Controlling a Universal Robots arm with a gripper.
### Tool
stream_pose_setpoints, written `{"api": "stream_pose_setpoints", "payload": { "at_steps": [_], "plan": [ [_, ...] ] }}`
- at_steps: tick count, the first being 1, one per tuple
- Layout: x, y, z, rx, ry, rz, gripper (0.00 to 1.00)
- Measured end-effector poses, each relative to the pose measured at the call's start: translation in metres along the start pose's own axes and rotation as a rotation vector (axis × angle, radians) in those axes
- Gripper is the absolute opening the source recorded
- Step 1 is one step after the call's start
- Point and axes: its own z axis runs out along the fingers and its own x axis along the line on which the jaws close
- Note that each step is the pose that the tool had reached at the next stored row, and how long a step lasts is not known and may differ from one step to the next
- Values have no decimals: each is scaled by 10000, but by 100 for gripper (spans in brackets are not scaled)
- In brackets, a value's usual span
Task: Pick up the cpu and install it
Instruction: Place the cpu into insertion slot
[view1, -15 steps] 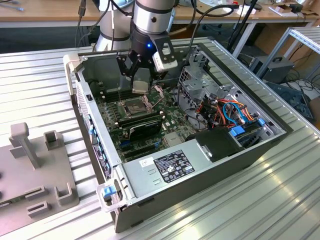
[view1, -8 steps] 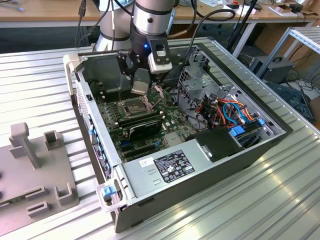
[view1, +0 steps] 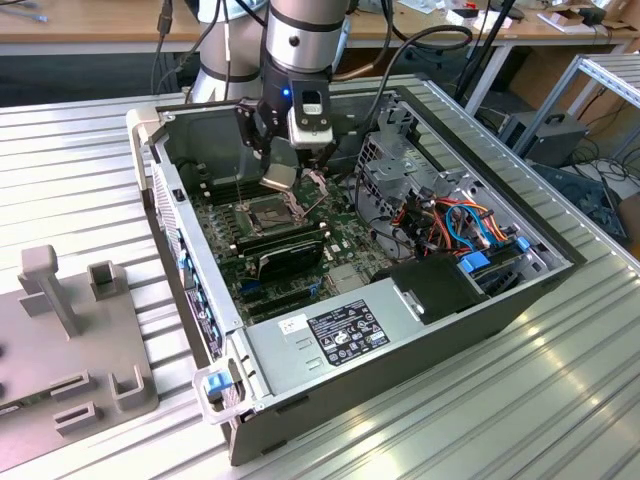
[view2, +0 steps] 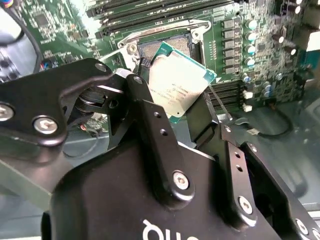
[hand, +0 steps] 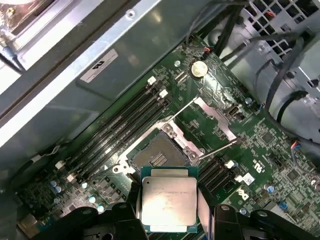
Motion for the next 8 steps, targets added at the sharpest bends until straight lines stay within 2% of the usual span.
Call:
{"api": "stream_pose_setpoints", "payload": {
  "at_steps": [3,8],
  "plan": [
    [0,0,12,9,-19,822,54],
    [0,-1,26,21,-44,1928,54]
  ]
}}
